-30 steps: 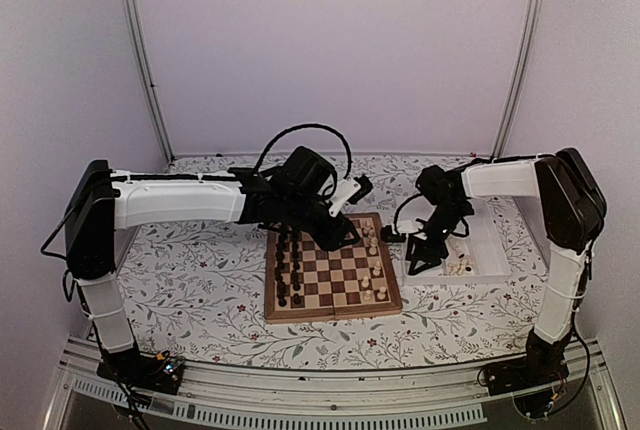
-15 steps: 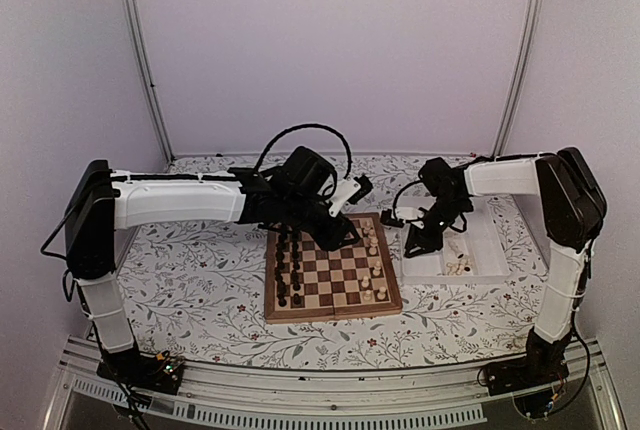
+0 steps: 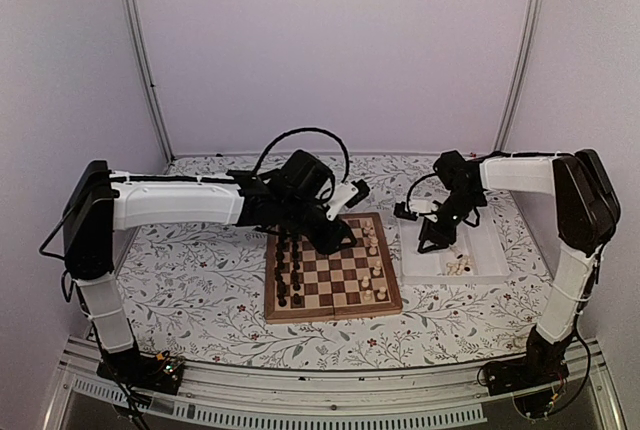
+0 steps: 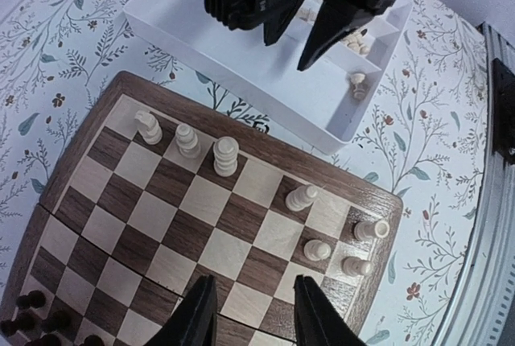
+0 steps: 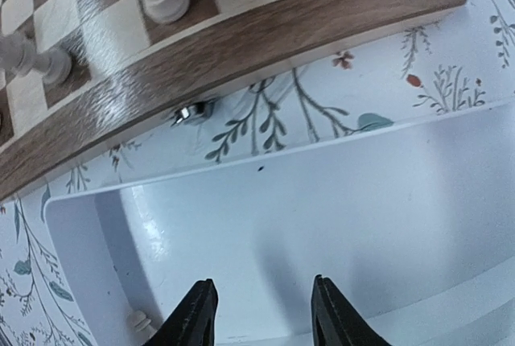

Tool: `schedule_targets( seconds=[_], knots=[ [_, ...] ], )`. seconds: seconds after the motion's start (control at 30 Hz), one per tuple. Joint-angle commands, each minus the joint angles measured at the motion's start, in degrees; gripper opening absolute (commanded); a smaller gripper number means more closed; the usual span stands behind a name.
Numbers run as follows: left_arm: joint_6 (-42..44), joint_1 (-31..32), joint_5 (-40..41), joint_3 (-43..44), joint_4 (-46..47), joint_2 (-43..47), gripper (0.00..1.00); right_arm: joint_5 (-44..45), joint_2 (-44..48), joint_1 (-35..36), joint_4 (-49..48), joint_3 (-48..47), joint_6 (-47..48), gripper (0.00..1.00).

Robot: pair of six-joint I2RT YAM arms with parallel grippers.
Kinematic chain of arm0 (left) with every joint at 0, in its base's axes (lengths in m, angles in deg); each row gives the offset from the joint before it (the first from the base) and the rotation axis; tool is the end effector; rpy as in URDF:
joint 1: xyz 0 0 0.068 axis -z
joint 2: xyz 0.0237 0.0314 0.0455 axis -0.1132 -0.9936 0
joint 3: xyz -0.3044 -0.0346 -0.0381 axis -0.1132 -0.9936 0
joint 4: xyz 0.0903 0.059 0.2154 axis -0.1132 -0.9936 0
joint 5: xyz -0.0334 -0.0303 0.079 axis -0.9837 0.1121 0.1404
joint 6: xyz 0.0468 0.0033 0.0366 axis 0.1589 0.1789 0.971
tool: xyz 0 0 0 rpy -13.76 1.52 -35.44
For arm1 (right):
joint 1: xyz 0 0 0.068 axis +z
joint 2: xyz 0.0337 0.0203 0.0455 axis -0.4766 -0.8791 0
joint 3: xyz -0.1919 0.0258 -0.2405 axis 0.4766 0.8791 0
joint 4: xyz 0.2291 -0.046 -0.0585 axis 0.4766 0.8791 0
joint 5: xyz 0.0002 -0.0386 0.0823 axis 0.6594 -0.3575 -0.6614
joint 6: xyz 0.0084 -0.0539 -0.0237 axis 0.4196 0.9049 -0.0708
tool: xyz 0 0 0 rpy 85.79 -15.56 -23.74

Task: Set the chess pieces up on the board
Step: Adjust the chessboard in the storage box.

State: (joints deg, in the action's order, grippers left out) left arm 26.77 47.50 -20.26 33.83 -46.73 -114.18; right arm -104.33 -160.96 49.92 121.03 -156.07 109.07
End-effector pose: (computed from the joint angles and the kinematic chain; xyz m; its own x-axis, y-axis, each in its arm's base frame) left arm 0.2393 -0.3408 0.2727 -0.4582 0.5490 -0.6991 0.8425 0.5189 -0.1447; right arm 0.3254 0.1437 0.2103 -0.2344 -0.8884 -0.3947 -0.9697 0.2424 0.0304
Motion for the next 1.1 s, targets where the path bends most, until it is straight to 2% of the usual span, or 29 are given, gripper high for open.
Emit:
schedule_targets(
  seconds=[0.0,0.13,0.23,0.3,0.37,0.43,0.53,0.7,1.07],
  knots=[
    [0.7,-0.8,-0.2,-1.9,1.1,4.0,0.36,4.3,4.1,1.7,6.7,3.6,8.8,0.45],
    [0.4,-0.8,-0.1,-3.5,1.7,5.3,0.36,10.9,4.6,4.2,7.5,6.9,12.5,0.48],
    [0.2,-0.8,-0.1,-4.3,1.8,5.8,0.36,11.3,3.6,6.1,9.1,6.9,14.1,0.5],
    [0.2,-0.8,0.1,-4.8,1.8,6.0,0.36,10.4,2.8,8.0,10.6,6.6,15.2,0.55],
    [0.3,-0.8,0.4,-5.4,2.2,6.1,0.36,8.1,2.5,10.1,9.7,6.5,15.7,0.57],
    [0.5,-0.9,0.4,-5.6,2.6,5.7,0.36,2.1,1.4,11.9,8.1,5.0,14.1,0.57],
    [0.5,-1.0,0.5,-4.7,2.2,4.4,0.36,-4.7,-1.7,12.6,3.9,2.7,8.2,0.56],
    [0.8,-1.0,-0.2,-4.1,1.8,3.8,0.36,0.4,-2.7,12.4,-6.2,5.0,0.0,0.53],
    [0.0,-1.0,-1.0,-3.7,1.9,3.2,0.36,5.8,0.7,8.9,-3.7,6.6,-0.1,0.54]
  ],
)
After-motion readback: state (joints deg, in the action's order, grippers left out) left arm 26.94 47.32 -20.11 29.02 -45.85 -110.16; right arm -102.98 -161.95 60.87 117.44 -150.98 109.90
